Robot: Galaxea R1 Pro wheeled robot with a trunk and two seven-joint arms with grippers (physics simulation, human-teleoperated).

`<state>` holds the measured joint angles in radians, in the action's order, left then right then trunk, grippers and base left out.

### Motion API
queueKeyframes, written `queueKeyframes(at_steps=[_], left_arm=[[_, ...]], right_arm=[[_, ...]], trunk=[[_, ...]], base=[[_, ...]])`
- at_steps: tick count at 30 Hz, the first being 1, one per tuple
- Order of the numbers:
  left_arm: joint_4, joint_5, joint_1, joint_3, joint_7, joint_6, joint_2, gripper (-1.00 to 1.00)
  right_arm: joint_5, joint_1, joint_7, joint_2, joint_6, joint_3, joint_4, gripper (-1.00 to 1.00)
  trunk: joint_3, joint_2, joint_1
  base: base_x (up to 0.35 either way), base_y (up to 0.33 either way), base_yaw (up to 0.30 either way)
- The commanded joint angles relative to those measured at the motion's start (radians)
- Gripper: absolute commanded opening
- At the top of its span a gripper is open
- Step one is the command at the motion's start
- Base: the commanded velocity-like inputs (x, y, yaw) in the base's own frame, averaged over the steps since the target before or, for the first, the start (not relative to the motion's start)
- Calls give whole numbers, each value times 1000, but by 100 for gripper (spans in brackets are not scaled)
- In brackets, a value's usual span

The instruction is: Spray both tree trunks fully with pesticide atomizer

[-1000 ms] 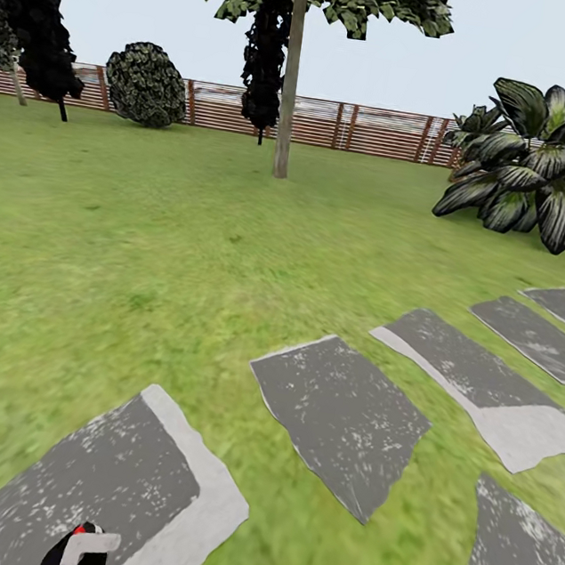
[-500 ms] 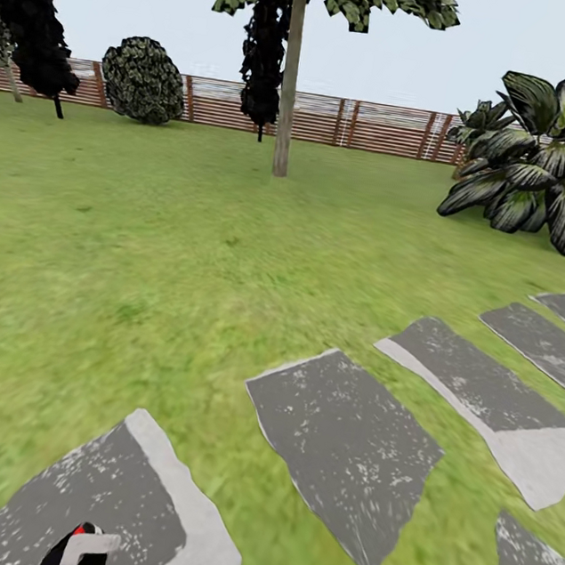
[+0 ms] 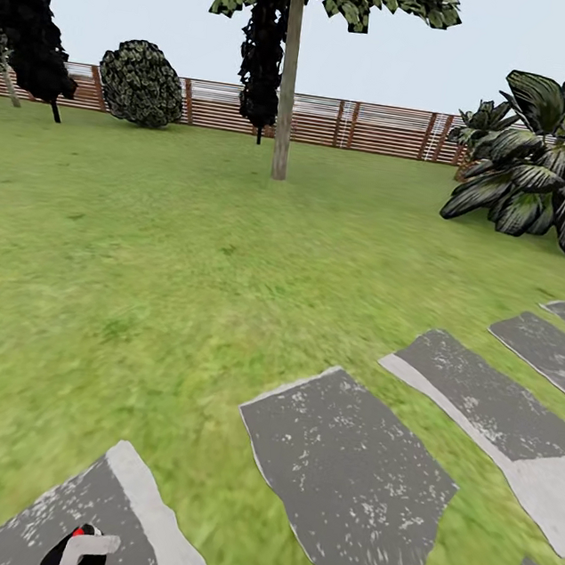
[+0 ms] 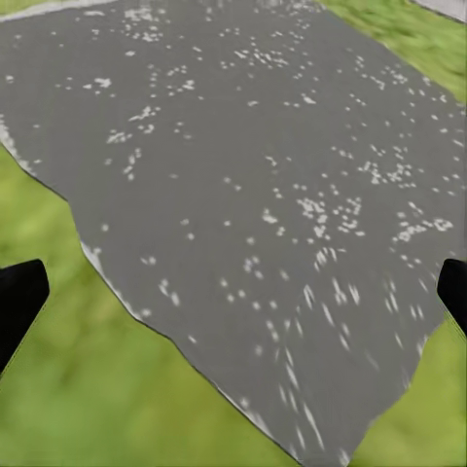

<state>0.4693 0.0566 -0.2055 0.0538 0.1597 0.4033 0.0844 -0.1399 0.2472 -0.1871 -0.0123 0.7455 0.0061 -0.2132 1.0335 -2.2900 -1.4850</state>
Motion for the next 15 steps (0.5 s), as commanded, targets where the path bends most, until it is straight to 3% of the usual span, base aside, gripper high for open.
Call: queueKeyframes(at_steps=[1,15], left_arm=[[0,0,0,0,0,0,0,-100],[0,0,0,0,0,-1,0,-100]], right_arm=[[0,0,0,0,0,0,0,100],[-1,0,0,-1,0,0,0,100]], trunk=[[0,0,0],[0,0,0]], base=[[342,0,0],[342,0,0]])
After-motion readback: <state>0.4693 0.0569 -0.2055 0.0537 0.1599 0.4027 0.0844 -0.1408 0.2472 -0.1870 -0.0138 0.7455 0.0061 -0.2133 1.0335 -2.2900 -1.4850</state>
